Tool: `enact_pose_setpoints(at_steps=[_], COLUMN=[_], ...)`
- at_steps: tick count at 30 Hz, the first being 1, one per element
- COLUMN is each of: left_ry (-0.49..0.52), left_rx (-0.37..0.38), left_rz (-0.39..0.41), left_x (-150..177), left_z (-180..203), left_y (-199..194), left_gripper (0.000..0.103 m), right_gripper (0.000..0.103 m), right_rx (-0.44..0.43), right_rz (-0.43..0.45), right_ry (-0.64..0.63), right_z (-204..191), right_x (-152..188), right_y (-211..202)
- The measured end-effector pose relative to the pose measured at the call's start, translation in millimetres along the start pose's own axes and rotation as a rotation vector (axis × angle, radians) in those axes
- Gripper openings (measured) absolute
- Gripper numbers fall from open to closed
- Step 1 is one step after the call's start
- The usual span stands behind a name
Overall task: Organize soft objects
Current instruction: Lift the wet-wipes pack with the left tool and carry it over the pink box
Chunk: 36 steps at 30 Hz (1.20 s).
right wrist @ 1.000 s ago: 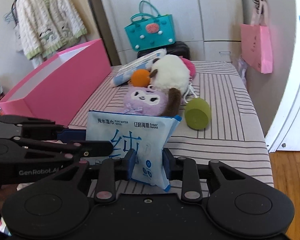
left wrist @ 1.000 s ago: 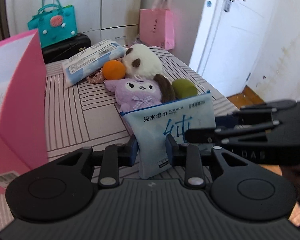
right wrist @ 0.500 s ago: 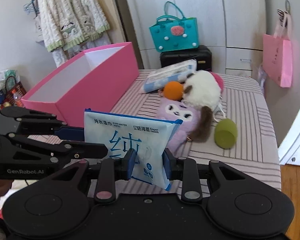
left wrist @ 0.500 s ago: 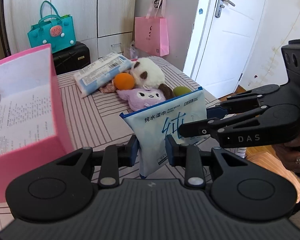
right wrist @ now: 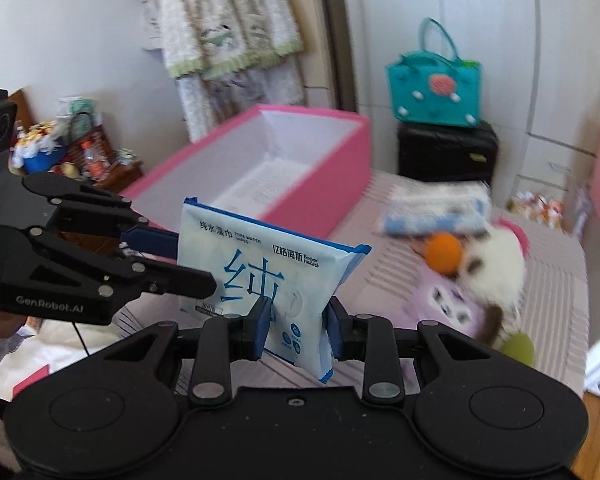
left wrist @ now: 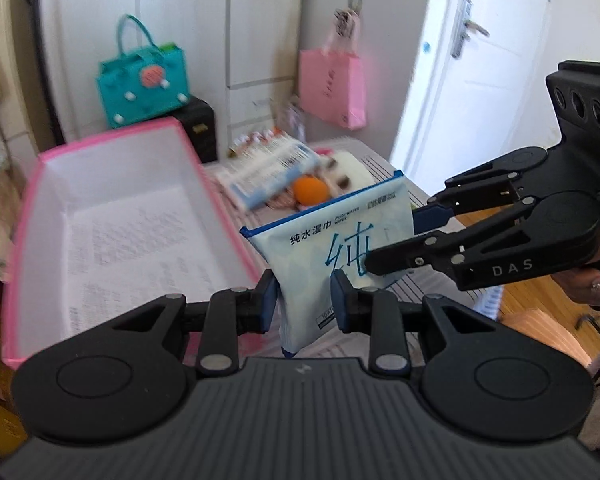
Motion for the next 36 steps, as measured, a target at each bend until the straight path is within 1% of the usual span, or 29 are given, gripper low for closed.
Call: enact_pose_setpoints(at_steps=[5,8,10,11,13,14,15,17,20,24,28,30,33,36], left_ry=[-0.029,-0.048,-0.084,-0.104,-0.126,-0.125,-0.105,-0.091,-0.113,-0.122,-0.184,-0.180,-0.156,-0.143], left_rx=[-0.066,-0.134,-0.185,-0.198,-0.224,-0.235,-0.252,-0.286,-0.296,-0.313,-0.275,-0.262,-0.249,-0.236], left_rz=[0.038,0.074,0.107,0.120,0.145,0.153,0.163,0.188,0.183,0.124,0.019,-0.035,-0.101,-0.137], left_x=[-5.2,-8.5,-8.1,-7.5,-8.4,-10.1,-13.8,-22.4,-29.5,-30.4,-23.8,-22.0,-15.5,-8.5], left_z=[-30.9,-55.5,-77.5,-86.4,-104.2,-109.5,-116.3,-128.9,-149.0,-181.5,-215.8,-227.3,-233.7,-231.1], left_y=[-18.7,-28.1,-35.5,-37.1,-41.5,-41.3,-39.1,-32.7,-15.8,14.7,50.1,67.5,85.6,94.8], left_gripper=[0.028,0.028,0.028,0.028,0.028,0.028,0.028,0.028,0.028,0.028,0.028,0.028,0.029,0.028], right_gripper=[0.035,0.035,0.034,0.031,0.029,0.029,0.029,0.029,0.029,0.029,0.029,0.029,0.029,0.029], right_rx=[-0.036,-0.080,-0.123,-0.147,-0.169,-0.174,-0.175,-0.164,-0.133,-0.105,-0.052,-0.028,0.010,0.034], right_rz=[0.043,0.072,0.080,0.079,0.090,0.095,0.096,0.083,0.054,-0.003,-0.065,-0.106,-0.149,-0.180], right_ry=[-0.070,-0.105,-0.132,-0.132,-0.140,-0.150,-0.157,-0.153,-0.132,-0.101,-0.103,-0.115,-0.126,-0.139], right_z=[-28.2,-44.0,-54.4,-58.7,-65.3,-68.6,-70.9,-71.2,-66.8,-60.0,-50.9,-47.4,-42.0,-35.7], right_x=[-27.8,-47.9,-58.4,-63.7,-75.2,-81.0,-87.3,-102.4,-122.7,-142.6,-155.7,-158.9,-160.7,-161.3], right_y=[5.1,13.4,20.9,25.6,34.7,39.2,45.2,60.9,88.3,129.7,169.9,189.6,208.1,217.2])
Point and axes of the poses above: each gripper's, at about its wrist camera, not at the fingertips, and y roughly the way its jaws point, z to its right, x to its underside, the point moved 9 cm from there along y, roughly the way its jaws point, and after that the axes turned 15 degrees about y, right-handed, at the moved point
